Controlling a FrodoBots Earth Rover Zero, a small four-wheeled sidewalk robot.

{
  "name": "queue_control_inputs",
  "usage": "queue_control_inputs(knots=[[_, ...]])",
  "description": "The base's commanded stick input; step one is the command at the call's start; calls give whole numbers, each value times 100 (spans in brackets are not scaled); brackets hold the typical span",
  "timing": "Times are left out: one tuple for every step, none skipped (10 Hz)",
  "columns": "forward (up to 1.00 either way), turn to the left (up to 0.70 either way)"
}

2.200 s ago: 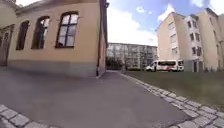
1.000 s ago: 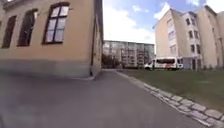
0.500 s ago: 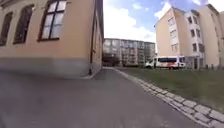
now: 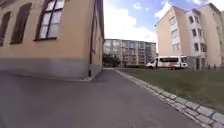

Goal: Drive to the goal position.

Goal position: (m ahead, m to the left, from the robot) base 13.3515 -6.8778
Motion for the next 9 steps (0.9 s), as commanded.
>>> queue_control_inputs(knots=[[85,1],[85,1],[85,1],[85,1],[85,1],[85,1],[85,1],[85,1],[85,1]])
